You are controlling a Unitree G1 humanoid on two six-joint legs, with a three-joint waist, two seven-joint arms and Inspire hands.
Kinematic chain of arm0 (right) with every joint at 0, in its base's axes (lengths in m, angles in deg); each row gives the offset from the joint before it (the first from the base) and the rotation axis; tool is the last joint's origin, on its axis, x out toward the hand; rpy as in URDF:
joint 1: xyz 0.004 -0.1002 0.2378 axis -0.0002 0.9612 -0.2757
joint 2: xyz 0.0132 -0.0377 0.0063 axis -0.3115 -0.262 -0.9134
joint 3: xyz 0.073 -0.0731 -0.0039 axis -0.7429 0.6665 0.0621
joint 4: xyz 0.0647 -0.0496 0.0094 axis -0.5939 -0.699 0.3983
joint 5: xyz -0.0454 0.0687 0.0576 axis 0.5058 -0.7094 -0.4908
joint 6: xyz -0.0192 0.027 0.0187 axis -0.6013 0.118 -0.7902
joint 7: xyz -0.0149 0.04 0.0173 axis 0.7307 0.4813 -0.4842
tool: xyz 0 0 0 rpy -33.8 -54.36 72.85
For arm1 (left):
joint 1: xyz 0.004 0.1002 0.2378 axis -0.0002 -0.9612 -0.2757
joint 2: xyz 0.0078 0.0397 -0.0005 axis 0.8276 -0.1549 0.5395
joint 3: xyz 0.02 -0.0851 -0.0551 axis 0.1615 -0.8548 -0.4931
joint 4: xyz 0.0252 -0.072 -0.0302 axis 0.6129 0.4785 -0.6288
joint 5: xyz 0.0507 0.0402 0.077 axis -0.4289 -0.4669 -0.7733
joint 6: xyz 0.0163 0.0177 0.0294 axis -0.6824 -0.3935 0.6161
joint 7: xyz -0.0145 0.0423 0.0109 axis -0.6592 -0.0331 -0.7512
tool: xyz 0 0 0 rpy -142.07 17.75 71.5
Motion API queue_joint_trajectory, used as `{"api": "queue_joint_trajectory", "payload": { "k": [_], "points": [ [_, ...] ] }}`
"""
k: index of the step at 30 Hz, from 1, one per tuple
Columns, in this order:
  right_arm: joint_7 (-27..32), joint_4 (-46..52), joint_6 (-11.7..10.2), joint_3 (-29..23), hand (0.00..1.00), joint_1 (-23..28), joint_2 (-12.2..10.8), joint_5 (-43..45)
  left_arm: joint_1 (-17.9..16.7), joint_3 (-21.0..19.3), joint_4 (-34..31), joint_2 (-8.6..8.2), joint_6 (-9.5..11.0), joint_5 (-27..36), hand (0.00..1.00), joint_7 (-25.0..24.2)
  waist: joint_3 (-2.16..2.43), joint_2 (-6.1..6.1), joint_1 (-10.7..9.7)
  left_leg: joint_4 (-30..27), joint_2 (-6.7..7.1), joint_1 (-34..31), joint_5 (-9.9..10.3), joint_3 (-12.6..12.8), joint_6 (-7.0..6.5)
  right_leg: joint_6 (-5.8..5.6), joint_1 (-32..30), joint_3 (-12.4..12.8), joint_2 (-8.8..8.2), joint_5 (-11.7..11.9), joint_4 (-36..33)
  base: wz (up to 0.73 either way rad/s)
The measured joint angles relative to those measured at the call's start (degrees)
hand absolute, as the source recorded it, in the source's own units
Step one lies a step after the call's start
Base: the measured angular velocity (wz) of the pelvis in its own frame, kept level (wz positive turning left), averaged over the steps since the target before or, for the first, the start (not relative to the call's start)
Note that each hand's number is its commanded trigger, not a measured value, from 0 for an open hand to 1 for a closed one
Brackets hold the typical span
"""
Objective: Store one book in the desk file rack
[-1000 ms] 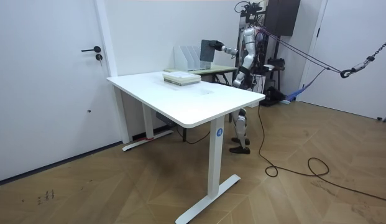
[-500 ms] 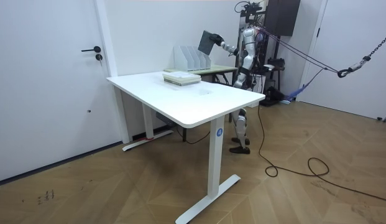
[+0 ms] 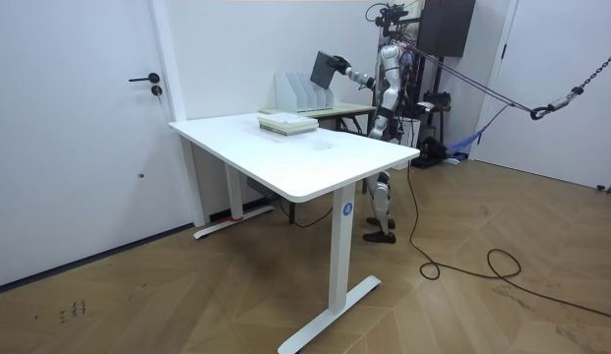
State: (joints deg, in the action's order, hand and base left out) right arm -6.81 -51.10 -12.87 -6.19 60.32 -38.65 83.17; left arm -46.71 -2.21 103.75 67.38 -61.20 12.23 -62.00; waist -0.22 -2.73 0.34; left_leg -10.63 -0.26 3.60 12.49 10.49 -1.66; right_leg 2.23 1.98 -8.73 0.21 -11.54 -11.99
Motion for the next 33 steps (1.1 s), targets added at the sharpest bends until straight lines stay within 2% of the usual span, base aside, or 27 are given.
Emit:
{"api": "queue_joint_trajectory", "payload": {
  "k": [2, 6, 12, 14, 21, 23, 29, 33],
  "points": [
    [0.2, -1.6, 0.1, 0.0, 1.00, -1.3, 0.0, 0.0, 0.4, 0.1, 0.0, 0.00, -0.2, 0.0, 0.00, 0.5, -0.16, -0.30, -0.1, 0.0, 0.03, -0.2, 0.0, 0.0, 0.00, -0.01, -0.1, -0.2, -0.08, 0.0, 0.0, 0.02],
    [0.1, -1.8, 0.4, 0.0, 1.00, -1.4, 0.0, 0.0, 0.5, 0.2, -0.2, 0.01, -0.7, 0.0, 0.00, 0.5, -0.06, -0.42, -0.1, 0.0, 0.06, -0.2, 0.0, 0.0, 0.00, -0.10, 0.0, -0.5, -0.17, 0.1, 0.1, 0.04],
    [-0.2, -6.3, 1.4, -0.1, 1.00, -5.7, 0.6, -4.5, 0.5, 0.2, -0.5, 0.01, -1.6, -0.1, 0.00, 0.5, 0.18, -0.30, -0.1, -0.2, 0.00, -0.1, 0.0, -0.2, -0.01, -0.06, 0.0, -0.6, -0.14, 0.3, -0.2, 0.00],
    [-0.6, -8.4, 2.7, -0.1, 1.00, -8.4, 1.5, -5.0, 0.5, 0.2, -0.6, 0.01, -1.7, -0.1, 0.00, 0.4, 0.20, -0.25, 0.0, -0.2, -0.01, -0.1, 0.0, -0.2, 0.00, -0.06, -0.1, -0.5, -0.15, 0.3, -0.6, 0.00],
    [-1.7, -14.4, 2.9, -0.3, 1.00, -16.2, 3.2, -10.1, 0.6, 0.2, -0.7, 0.20, -2.6, -0.2, 0.00, 0.3, 0.29, -0.43, -0.3, -0.9, 0.13, -0.4, 0.0, -1.3, -0.02, -0.04, 0.1, -0.9, -0.25, 0.3, -0.6, 0.04],
    [-1.6, -16.1, 3.7, -0.8, 1.00, -17.4, 4.6, -13.3, 0.6, 0.2, -1.0, 0.23, -2.9, -0.1, 0.00, 0.3, 0.41, -0.72, 0.0, -1.0, 0.13, -0.3, 0.0, -1.4, -0.01, -0.04, 0.0, -0.9, -0.26, 0.3, -0.5, 0.05],
    [-1.1, -18.3, 4.8, -1.8, 1.00, -18.7, 4.6, -15.7, 0.8, -0.1, -1.2, 0.37, -3.8, -0.7, 0.00, 0.5, 0.45, -0.90, -0.2, -1.0, 0.11, -0.4, 0.0, -1.9, -0.01, -0.04, 0.2, -1.3, -0.29, 0.3, -0.6, 0.01],
    [-0.1, -22.6, 6.0, -2.1, 1.00, -21.1, 6.2, -18.1, 0.8, -0.2, -1.4, 0.39, -4.5, -0.6, 0.00, 0.5, 0.47, -0.94, -0.2, -1.1, 0.13, -0.8, -0.1, -2.2, -0.02, -0.03, 0.0, -1.6, -0.39, 0.3, -0.7, 0.04]
  ]
}}
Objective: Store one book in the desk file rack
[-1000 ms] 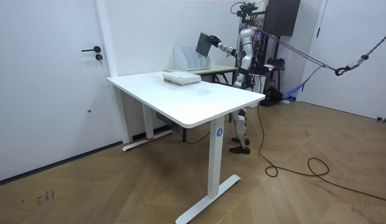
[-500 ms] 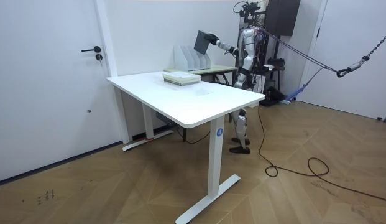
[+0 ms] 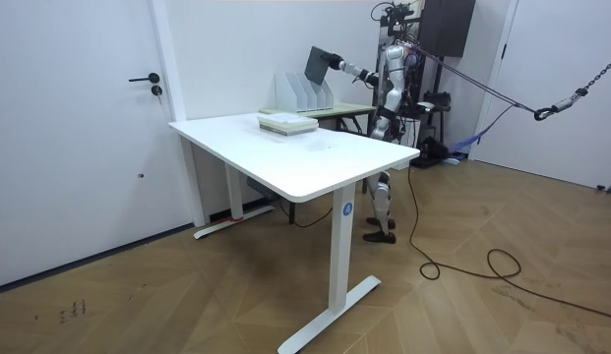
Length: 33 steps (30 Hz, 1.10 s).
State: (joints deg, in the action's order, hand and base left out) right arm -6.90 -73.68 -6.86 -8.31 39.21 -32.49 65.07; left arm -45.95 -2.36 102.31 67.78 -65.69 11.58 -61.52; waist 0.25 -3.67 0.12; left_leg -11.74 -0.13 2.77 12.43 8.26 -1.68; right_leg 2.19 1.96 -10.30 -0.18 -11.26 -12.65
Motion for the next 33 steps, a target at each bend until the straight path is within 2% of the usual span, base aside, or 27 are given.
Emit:
{"api": "queue_joint_trajectory", "payload": {
  "k": [4, 6, 9, 11, 15, 19, 27, 28, 29, 33],
  "points": [
    [1.0, -9.2, 2.0, 0.0, 1.00, -6.3, 2.4, -2.1, 0.0, -0.2, -0.7, 0.31, -1.3, 0.2, 0.00, 0.0, 0.03, -0.39, -0.1, 0.0, 0.04, -0.1, -0.1, -0.6, 0.02, 0.00, 0.1, -0.5, -0.07, 0.0, 0.0, 0.06],
    [1.5, -10.4, 2.9, 0.0, 1.00, -7.4, 3.2, -2.1, 0.0, -0.2, -1.0, 0.31, -1.9, 0.2, 0.00, 0.0, 0.04, -0.53, 0.1, 0.0, 0.04, -0.1, -0.1, -0.6, 0.03, 0.00, 0.1, -0.6, -0.05, 0.0, 0.1, 0.02],
    [2.5, -10.6, 3.3, 0.1, 1.00, -7.4, 3.3, -2.0, 0.0, -0.3, -1.9, 0.55, -3.0, 0.2, 0.00, 0.1, 0.05, -0.99, 0.5, 0.0, 0.03, -0.2, -0.2, -0.8, 0.09, 0.00, 0.1, -0.8, 0.01, 0.0, 0.1, 0.01],
    [2.5, -13.4, 3.7, 0.2, 1.00, -7.9, 3.3, -2.1, 0.0, -0.5, -2.1, 0.58, -3.6, 0.1, 0.00, 0.8, 0.26, -1.38, 0.6, 0.0, -0.03, -0.2, -0.2, -0.8, 0.10, 0.00, 0.1, -1.0, 0.01, 0.0, 0.1, 0.00],
    [2.6, -15.8, 4.8, 0.2, 1.00, -8.0, 3.6, -2.1, 0.0, -0.6, -3.1, 0.60, -4.6, 0.0, 0.00, 1.3, 0.31, -1.44, 1.1, 0.0, -0.05, -0.3, -0.2, -1.0, 0.05, 0.00, 0.1, -1.5, -0.21, 0.0, 0.0, 0.02],
    [2.0, -16.2, 5.4, 0.1, 1.00, -8.0, 3.6, -2.1, 0.0, -1.0, -3.1, 0.59, -5.1, 0.0, 0.00, 1.3, 0.32, -1.43, 1.0, -0.2, 0.06, -0.6, -0.3, -1.6, -0.04, 0.00, 0.1, -2.7, -0.52, 0.0, 0.0, 0.08],
    [0.1, -16.3, 6.1, 0.1, 1.00, -8.1, 3.9, -2.1, -0.1, -1.8, -3.1, 0.36, -5.5, 0.0, 0.00, 1.3, 0.36, -1.28, 0.5, -1.0, 0.05, -1.3, -0.3, -2.2, -0.04, 0.01, 0.0, -3.3, -0.69, 0.0, 0.0, 0.04],
    [0.1, -16.4, 6.2, 0.1, 0.54, -8.1, 4.0, -2.1, -0.2, -1.9, -3.1, 0.30, -5.5, 0.0, 0.00, 1.4, 0.40, -1.20, 0.4, -1.0, 0.04, -1.3, -0.3, -2.2, -0.02, 0.02, 0.0, -3.3, -0.75, 0.0, 0.0, 0.00],
    [0.1, -16.4, 6.5, 0.0, 0.00, -8.2, 4.0, -2.1, -0.3, -2.4, -3.1, 0.09, -5.5, -0.1, 0.00, 1.4, 0.46, -1.09, 0.4, -1.0, 0.05, -1.4, -0.3, -2.2, -0.02, 0.02, 0.0, -3.3, -0.78, 0.0, 0.0, 0.00],
    [-0.4, -16.4, 6.6, -0.1, 0.00, -8.9, 4.2, -2.1, -0.5, -3.0, -3.1, -0.28, -5.8, -0.1, 0.00, 1.5, 0.61, -0.83, 0.3, -1.0, 0.09, -1.5, -0.3, -2.2, -0.03, 0.02, -0.1, -3.4, -0.73, 0.0, 0.0, 0.00]
  ]
}}
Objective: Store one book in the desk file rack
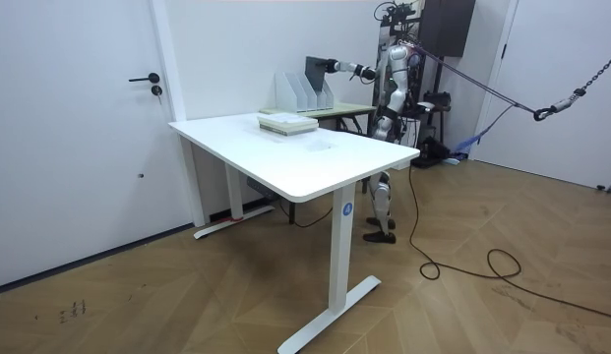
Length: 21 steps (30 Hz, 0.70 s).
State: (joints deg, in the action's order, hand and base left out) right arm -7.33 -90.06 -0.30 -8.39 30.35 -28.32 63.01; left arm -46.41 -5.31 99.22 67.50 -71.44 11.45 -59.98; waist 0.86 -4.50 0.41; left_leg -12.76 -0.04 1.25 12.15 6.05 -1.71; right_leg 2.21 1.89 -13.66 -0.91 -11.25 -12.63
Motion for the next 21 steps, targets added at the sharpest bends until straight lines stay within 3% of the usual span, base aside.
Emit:
{"api": "queue_joint_trajectory", "payload": {
  "k": [9, 21],
  "points": [
    [-1.2, -1.2, 0.8, -0.1, 0.00, -5.7, 2.2, 0.0, -0.5, -0.7, -1.1, -0.08, -0.9, 0.0, 0.00, 0.0, 0.01, -0.03, 0.1, 0.0, 0.51, -0.8, -0.2, -0.6, -0.05, 0.01, -0.6, -0.5, 0.03, 0.0, 0.0, 0.02],
    [-3.9, -4.1, 2.0, 0.0, 0.00, -5.9, 2.2, -0.4, -1.0, -1.1, -3.3, 0.12, -2.3, 0.1, 0.00, 0.1, -0.18, -0.58, 0.9, 0.0, 0.38, -0.8, -0.2, -0.5, -0.05, 0.01, -0.7, -0.4, -0.16, 0.0, 0.0, 0.00]
  ]
}}
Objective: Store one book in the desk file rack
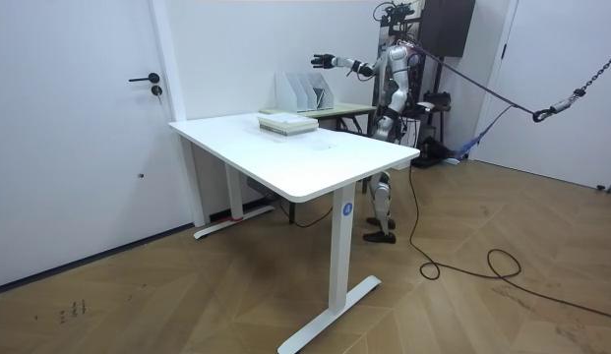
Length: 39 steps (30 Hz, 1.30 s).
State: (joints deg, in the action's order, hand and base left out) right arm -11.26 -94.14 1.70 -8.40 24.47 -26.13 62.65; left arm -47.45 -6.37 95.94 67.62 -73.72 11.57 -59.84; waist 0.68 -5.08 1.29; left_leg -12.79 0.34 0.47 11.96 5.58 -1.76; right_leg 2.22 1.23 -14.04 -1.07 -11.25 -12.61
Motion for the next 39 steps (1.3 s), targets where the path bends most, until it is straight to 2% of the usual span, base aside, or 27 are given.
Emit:
{"api": "queue_joint_trajectory", "payload": {
  "k": [6, 15, 22, 27, 30, 32, 35, 39],
  "points": [
    [0.4, -0.3, 0.4, 0.2, 0.00, 0.0, 0.0, -0.4, 0.1, 0.1, -0.1, 0.01, 0.0, 0.1, 0.00, 0.6, -0.04, -0.14, 0.7, 0.1, -0.09, 0.1, 0.0, 0.3, 0.00, 0.00, 0.0, 0.0, 0.14, 0.0, 0.0, 0.00],
    [0.9, -0.2, 0.4, 0.2, 0.00, 0.0, 0.0, -0.4, 0.1, 0.1, 0.0, 0.21, 0.4, 0.0, 0.00, 0.5, -0.19, -0.43, 0.7, 0.0, -0.34, 0.3, 0.0, 0.4, 0.02, 0.07, 0.1, -0.3, 0.13, 0.1, 0.0, 0.00],
    [-2.0, 1.0, 0.4, 0.9, 0.00, -3.3, 0.0, -1.7, 0.1, 0.7, 0.0, 0.47, 1.1, 0.3, 0.00, 0.4, -0.32, -0.49, 0.6, -0.1, -0.38, 0.2, 0.0, 0.5, 0.05, 0.13, 0.0, 0.0, 0.19, 0.1, 0.2, 0.00],
    [-9.3, 5.3, 0.3, 3.9, 0.00, -3.2, 0.1, -5.3, 0.3, 1.3, 0.3, 0.74, 1.3, 0.5, 0.00, 0.4, -0.29, 0.03, 0.6, 0.0, -0.44, 0.2, 0.0, 0.5, 0.05, 0.13, -0.1, 0.1, 0.16, 0.1, -0.1, -0.02],
    [-15.2, 12.8, 0.3, 9.0, 0.00, -1.3, 0.0, -6.6, 1.0, 2.1, 0.8, 1.78, 1.0, 0.5, 0.00, 0.0, -0.30, 0.17, 0.6, 0.1, -0.69, 0.6, -0.1, 1.1, 0.11, 0.29, 0.1, 1.5, 0.29, 0.2, 0.0, -0.11],
    [-21.5, 18.3, -1.1, 12.7, 0.00, 2.0, -0.1, -6.9, 1.6, 3.8, 0.9, 2.82, 1.0, 0.4, 0.00, -0.7, -0.50, 0.34, 0.7, 0.2, -0.76, 1.5, -0.1, 1.1, 0.16, 0.32, 1.2, 1.3, 0.30, 0.2, 0.4, -0.02],
    [-29.4, 24.5, -1.4, 14.4, 0.00, 8.6, -0.2, -7.4, 2.5, 4.0, 1.7, 2.83, 1.4, 0.0, 0.00, -1.5, -0.72, 0.60, 1.7, 0.2, -0.81, 1.8, 0.0, 1.2, 0.19, 0.32, 1.7, 1.2, 0.35, 0.5, 0.9, 0.01],
    [-38.8, 26.2, -2.1, 17.1, 0.00, 17.2, -0.4, -6.6, 4.0, 4.0, 3.1, 3.19, 1.4, -0.1, 0.00, -2.9, -0.91, 0.88, 2.9, 0.6, -0.89, 1.6, 0.0, 1.2, 0.18, 0.28, 1.5, 1.2, 0.39, 0.9, 0.9, 0.00]
  ]
}}
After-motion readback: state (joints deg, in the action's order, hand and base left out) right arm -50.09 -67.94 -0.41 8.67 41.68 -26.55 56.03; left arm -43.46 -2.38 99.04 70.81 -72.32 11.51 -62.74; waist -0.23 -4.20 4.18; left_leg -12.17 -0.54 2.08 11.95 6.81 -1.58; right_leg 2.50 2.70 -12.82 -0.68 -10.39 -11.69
